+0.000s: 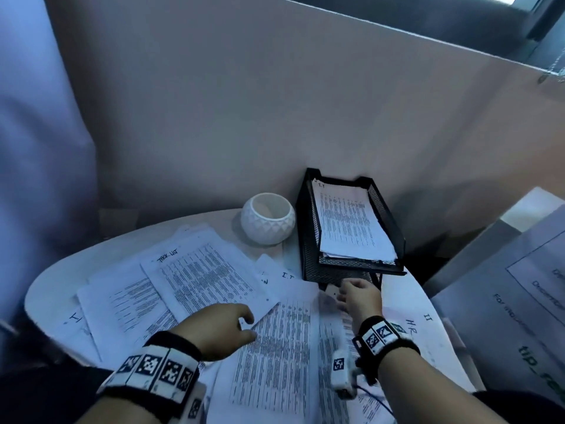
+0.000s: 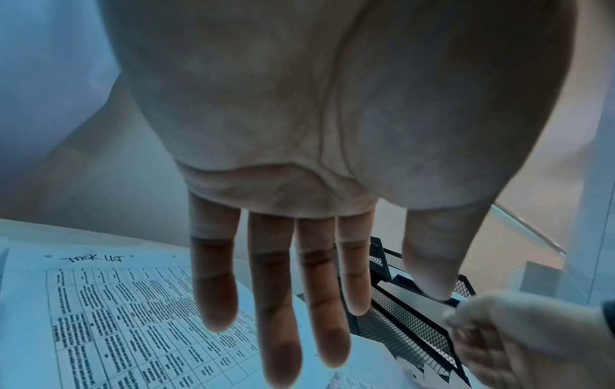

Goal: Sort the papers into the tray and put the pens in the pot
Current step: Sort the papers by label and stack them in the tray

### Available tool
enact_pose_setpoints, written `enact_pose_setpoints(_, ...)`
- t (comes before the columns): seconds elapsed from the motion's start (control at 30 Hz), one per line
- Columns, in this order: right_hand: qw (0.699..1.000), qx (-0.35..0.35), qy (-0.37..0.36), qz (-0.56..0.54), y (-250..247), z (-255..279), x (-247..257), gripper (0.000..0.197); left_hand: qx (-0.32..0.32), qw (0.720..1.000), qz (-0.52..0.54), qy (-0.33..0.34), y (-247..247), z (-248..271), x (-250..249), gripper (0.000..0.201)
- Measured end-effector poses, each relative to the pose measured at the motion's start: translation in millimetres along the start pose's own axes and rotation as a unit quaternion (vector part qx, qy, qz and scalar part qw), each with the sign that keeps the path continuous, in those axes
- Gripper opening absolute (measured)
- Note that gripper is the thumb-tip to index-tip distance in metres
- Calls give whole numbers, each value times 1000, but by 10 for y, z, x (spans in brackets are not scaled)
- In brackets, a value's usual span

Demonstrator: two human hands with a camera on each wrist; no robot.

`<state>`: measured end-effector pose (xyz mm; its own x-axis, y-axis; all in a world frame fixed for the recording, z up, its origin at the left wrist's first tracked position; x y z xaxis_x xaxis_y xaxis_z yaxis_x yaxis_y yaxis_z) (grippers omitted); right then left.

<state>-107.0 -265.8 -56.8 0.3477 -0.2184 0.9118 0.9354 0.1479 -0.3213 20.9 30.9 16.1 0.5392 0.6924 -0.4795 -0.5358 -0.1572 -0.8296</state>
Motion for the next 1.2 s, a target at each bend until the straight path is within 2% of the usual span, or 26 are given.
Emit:
enact_pose_setpoints(0.07,994,12,-18,105,-24,128,-301,13,-1,1000,1,-1,3,20,2,46)
enact_pose_setpoints(0.13,983,52,4,176,-46,257,-567,5,-5,1000,-1,1,10,43,3,45)
enact_pose_setpoints(0.27,955,121,-2,270,-59,552,-855,33,-22,1000,9,2,9,90,-4,42)
enact_pose_setpoints(0.4,949,102,-35,298,-79,713,-855,35,-41,999,27,-6,26,109,-2,37)
enact_pose_setpoints(0.5,959,76,-82,259,-146,674,-691,32,-65,997,34,-17,33,115,6,33)
enact_pose_setpoints(0.6,968,103,-125,191,-345,692,-380,26,-84,994,65,-32,59,98,15,31)
enact_pose_setpoints(0.7,978,130,-146,77,-617,800,-62,17,-110,989,93,-46,95,96,-20,45)
enact_pose_setpoints(0.77,980,160,-105,-53,-717,857,59,21,-133,980,135,-59,131,83,-33,66)
enact_pose_setpoints(0.83,967,198,-26,-159,-722,867,62,30,-150,960,221,-78,167,79,-68,80)
enact_pose_setpoints(0.9,959,224,19,-175,-674,884,-3,36,-167,930,314,-88,204,66,-110,67)
enact_pose_setpoints(0.97,961,232,37,-146,-642,906,-106,25,-186,911,356,-92,206,91,-157,35)
enact_pose_setpoints(1.0,966,224,36,-123,-639,895,-170,18,-199,909,355,-92,204,105,-168,32)
enact_pose_setpoints(1.07,986,167,2,-26,-647,813,-349,14,-230,912,327,-89,182,152,-157,40)
enact_pose_setpoints(1.13,989,88,-27,116,-706,658,-584,24,-254,916,291,-110,148,179,-107,39)
enact_pose_setpoints(1.2,974,53,-11,219,-800,565,-730,37,-270,909,280,-148,134,147,3,37)
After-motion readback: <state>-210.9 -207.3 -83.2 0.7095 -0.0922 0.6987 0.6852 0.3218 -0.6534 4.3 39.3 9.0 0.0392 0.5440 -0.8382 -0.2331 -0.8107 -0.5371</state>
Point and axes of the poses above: each hand's wrist, its own z-axis away from the middle knuckle, its own y-axis out of the palm, x = y × z, the point moved 1 cm from there along -z, towards the middle knuckle, and after that the axes turned 15 degrees about -x, right-handed, at the moved point
